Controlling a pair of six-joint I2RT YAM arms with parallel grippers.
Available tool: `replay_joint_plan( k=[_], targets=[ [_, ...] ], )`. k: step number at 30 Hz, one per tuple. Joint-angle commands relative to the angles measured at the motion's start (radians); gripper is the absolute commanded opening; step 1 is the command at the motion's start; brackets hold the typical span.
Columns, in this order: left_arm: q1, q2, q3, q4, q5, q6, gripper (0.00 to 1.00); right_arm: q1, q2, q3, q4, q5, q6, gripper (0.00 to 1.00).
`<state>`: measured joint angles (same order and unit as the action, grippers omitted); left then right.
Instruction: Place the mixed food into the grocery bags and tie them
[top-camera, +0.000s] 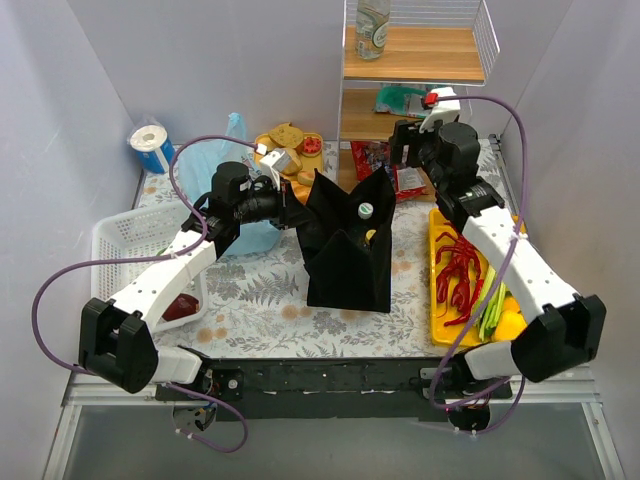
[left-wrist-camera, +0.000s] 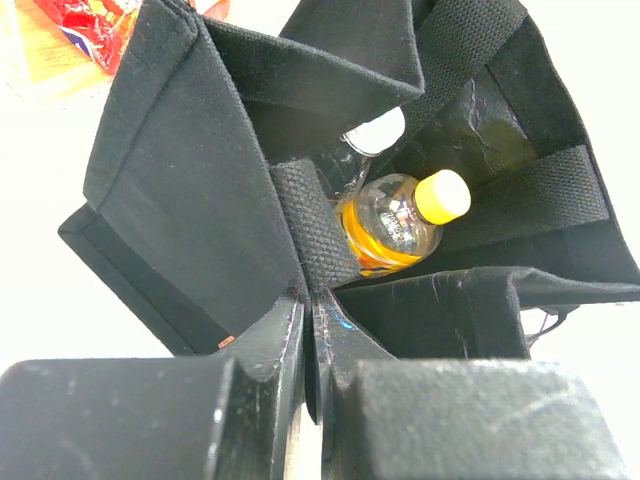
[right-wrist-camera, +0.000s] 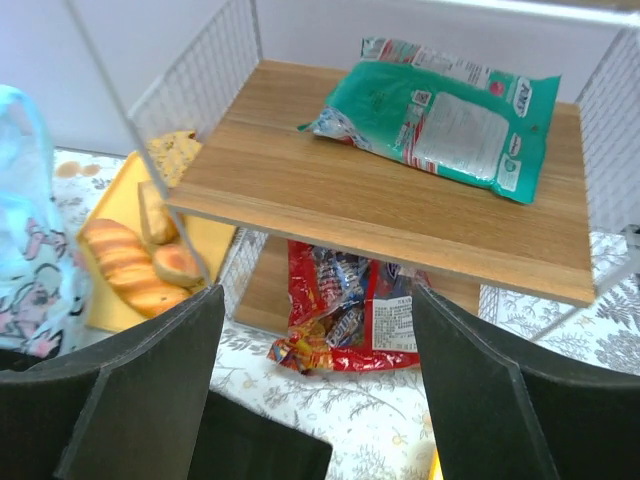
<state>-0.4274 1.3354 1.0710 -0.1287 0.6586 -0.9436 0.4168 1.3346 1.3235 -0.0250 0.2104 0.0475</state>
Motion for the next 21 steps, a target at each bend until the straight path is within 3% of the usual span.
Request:
replay_joint_plan(
  k=[1,7,14,21],
  targets=[
    [0.004,-0.042,-0.011,0.02,-0.004,0.028,0.0,-0.049,0.079,0.0,0.236,-0.074,-0.02,0.82],
    [0.004,-0.021,-0.011,0.009,0.0,0.034,0.0,-0.075,0.219,0.005,0.434,-0.057,-0.107,0.82],
    [0.004,-0.007,-0.009,0.001,0.015,0.04,0.0,-0.099,0.333,-0.061,0.736,-0.032,-0.224,0.92],
    [0.004,-0.002,-0.002,-0.012,0.015,0.046,0.0,-0.15,0.443,-0.004,0.774,-0.054,-0.224,0.95]
  ],
)
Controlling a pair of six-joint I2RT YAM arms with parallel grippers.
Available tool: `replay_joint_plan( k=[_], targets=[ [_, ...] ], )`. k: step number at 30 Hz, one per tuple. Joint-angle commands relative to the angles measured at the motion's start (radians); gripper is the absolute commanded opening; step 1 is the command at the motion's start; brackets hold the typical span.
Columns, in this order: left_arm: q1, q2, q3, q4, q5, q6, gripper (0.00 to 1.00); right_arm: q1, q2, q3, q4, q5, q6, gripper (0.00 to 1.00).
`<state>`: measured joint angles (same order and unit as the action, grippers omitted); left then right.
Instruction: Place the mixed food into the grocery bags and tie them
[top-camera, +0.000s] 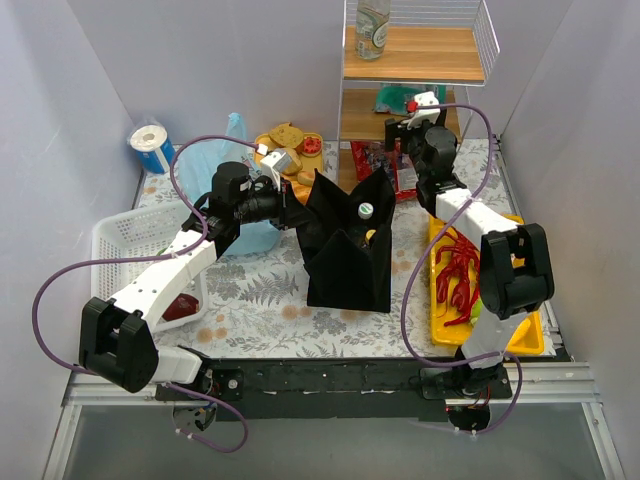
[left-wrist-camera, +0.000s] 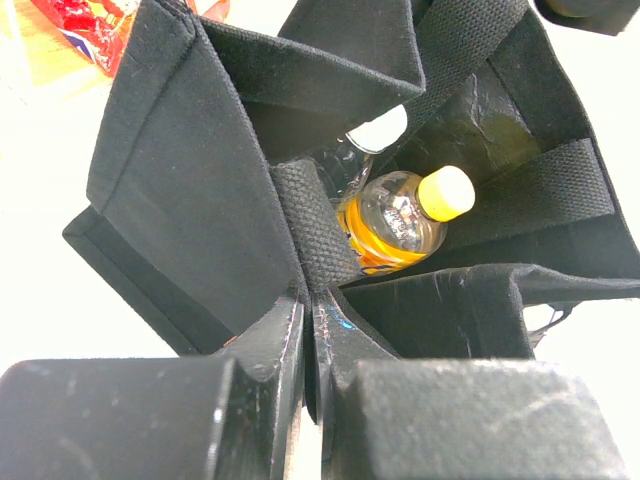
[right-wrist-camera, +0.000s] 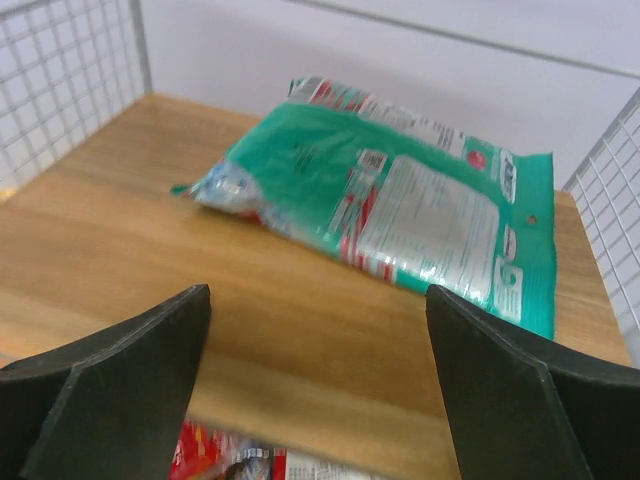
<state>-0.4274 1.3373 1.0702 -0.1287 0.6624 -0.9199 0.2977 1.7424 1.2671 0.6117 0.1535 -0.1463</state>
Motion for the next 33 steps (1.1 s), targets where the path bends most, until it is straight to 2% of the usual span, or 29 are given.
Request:
replay_joint_plan(
  k=[1,8,12,18,25,33],
  targets=[
    [0.004,-0.004,-0.003,-0.012,0.014,0.023,0.0,-0.034,0.054,0.078,0.132,-0.002,-0.03,0.96],
    [0.004,-0.01,0.0,-0.022,0.008,0.026,0.0,-0.068,0.137,0.227,-0.013,-0.014,0.036,0.97],
    [0.004,-0.01,0.002,-0.025,0.009,0.027,0.0,-0.066,0.17,0.281,-0.091,0.029,0.057,0.97],
    [0.004,-0.021,0.004,-0.025,0.005,0.026,0.0,-0.068,0.195,0.301,-0.174,0.057,0.074,0.95],
    [0.004,-0.026,0.004,-0.025,0.005,0.026,0.0,-0.071,0.177,0.206,-0.118,0.034,0.079,0.89],
    [0.004,-0.029,0.002,-0.025,0.005,0.026,0.0,-0.069,-0.007,0.034,-0.009,-0.129,0.139,0.95]
  ],
)
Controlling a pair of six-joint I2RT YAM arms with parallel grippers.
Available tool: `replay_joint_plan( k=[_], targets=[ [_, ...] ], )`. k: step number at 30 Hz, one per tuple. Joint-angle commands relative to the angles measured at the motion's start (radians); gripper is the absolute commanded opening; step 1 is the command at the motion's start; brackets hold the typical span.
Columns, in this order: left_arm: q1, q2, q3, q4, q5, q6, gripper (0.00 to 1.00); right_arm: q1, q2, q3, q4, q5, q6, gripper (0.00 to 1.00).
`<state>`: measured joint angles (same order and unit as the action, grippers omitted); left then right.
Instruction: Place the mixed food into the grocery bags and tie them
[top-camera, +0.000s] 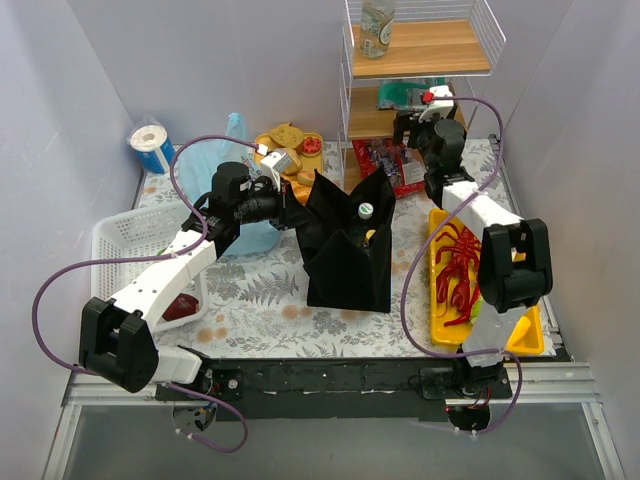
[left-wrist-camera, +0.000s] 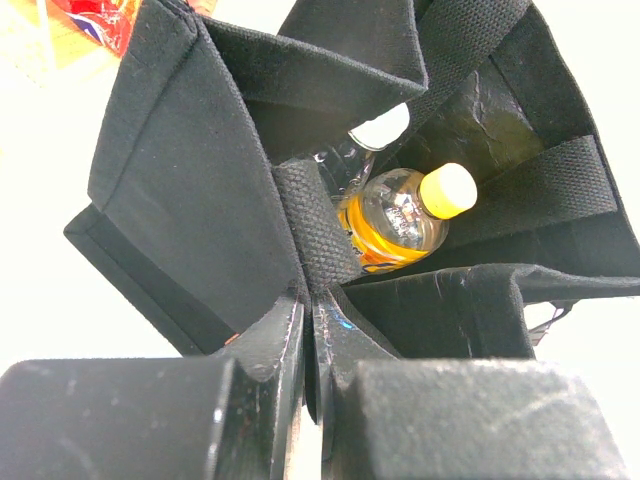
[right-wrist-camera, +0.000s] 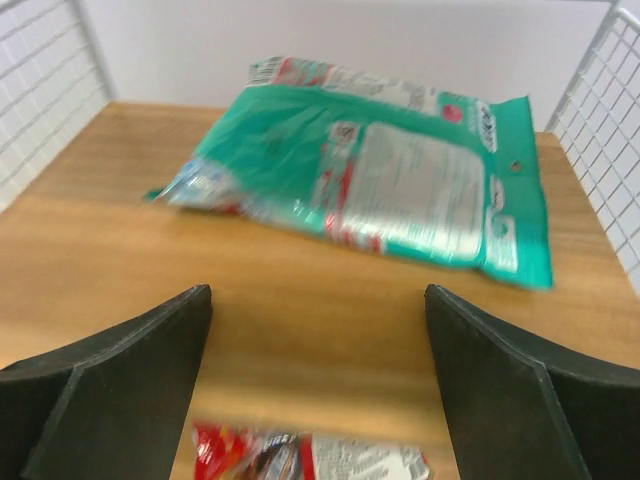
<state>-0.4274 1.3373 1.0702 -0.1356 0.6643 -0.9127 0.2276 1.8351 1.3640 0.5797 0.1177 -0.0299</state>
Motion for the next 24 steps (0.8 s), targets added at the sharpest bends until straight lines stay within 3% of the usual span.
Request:
replay_joint_plan(
  k=[1,7,11,15,19,24],
  targets=[
    [0.004,-0.03,0.001,-0.015,0.003,0.018,0.0,0.001,-0.121,-0.09,0.032,-0.11,0.022,0.95],
    [0.004,-0.052,-0.001,-0.024,-0.051,0.026,0.0,0.001,-0.312,-0.219,0.063,-0.142,0.022,0.95],
    [0.006,-0.105,-0.016,-0.022,-0.205,0.041,0.0,0.003,-0.468,-0.379,0.072,-0.09,0.086,0.95],
    [0.01,-0.142,-0.023,-0.024,-0.249,0.054,0.0,0.001,-0.559,-0.598,0.117,-0.064,0.116,0.95],
    [0.013,-0.138,-0.021,-0.036,-0.313,0.048,0.0,0.001,-0.547,-0.635,0.1,-0.053,0.114,0.94],
    [0.016,-0.153,-0.024,-0.039,-0.354,0.057,0.0,-0.001,-0.404,-0.573,0.08,-0.041,0.094,0.96]
  ],
)
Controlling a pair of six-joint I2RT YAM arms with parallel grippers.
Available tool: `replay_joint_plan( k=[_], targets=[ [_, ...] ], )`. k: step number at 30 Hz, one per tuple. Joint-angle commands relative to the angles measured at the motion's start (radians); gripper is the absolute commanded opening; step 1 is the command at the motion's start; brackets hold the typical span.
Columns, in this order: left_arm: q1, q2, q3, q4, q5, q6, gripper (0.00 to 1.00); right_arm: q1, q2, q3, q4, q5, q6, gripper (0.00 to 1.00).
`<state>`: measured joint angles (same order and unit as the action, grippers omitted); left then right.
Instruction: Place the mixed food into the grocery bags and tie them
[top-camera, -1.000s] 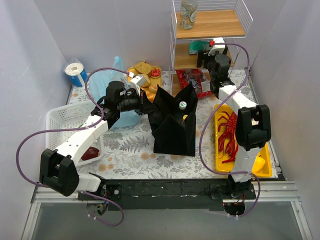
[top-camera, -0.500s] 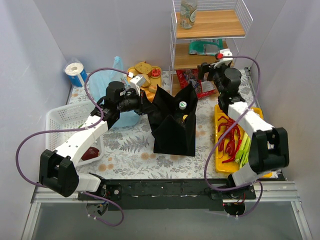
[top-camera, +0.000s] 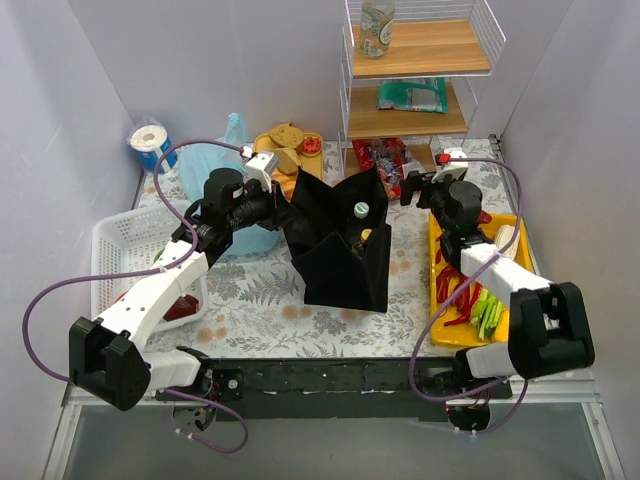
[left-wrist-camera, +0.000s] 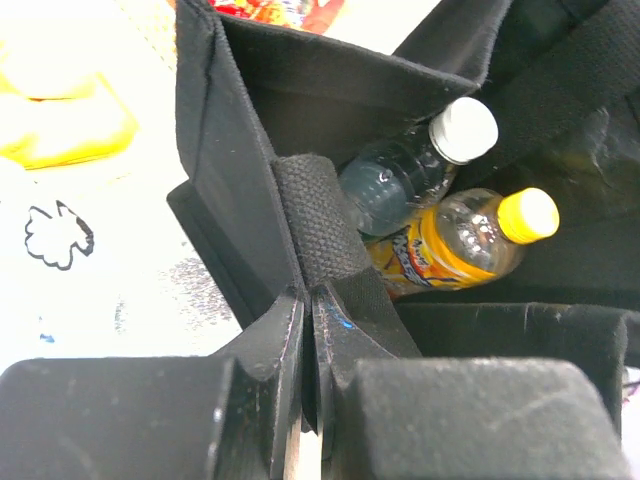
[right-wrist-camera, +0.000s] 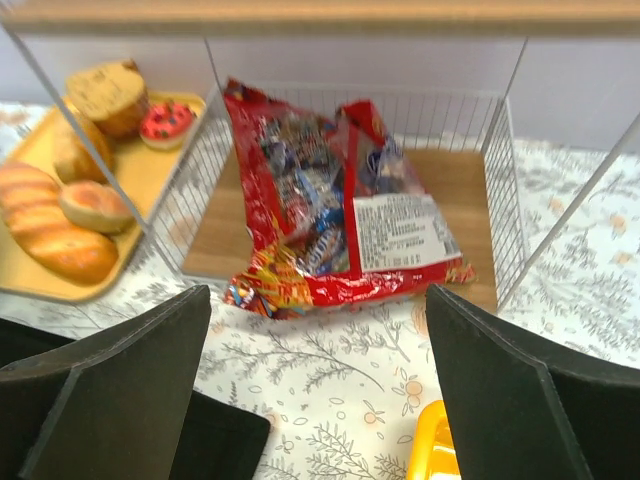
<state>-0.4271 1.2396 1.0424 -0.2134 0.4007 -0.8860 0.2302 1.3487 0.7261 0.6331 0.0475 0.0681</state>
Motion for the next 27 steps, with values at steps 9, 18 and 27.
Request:
replay_joint_plan(
  k=[9,18,27],
  targets=[
    [0.019,-0.058,0.004,0.036,-0.089,0.041,0.0,-0.002,0.355,0.255,0.051,-0.018,0.117,0.97],
    [0.024,-0.046,0.008,0.031,-0.063,0.039,0.0,0.069,0.51,0.395,-0.099,0.164,0.17,0.96],
    [0.025,-0.051,0.01,0.029,-0.06,0.039,0.0,0.123,0.599,0.498,-0.318,0.413,0.315,0.95]
  ],
)
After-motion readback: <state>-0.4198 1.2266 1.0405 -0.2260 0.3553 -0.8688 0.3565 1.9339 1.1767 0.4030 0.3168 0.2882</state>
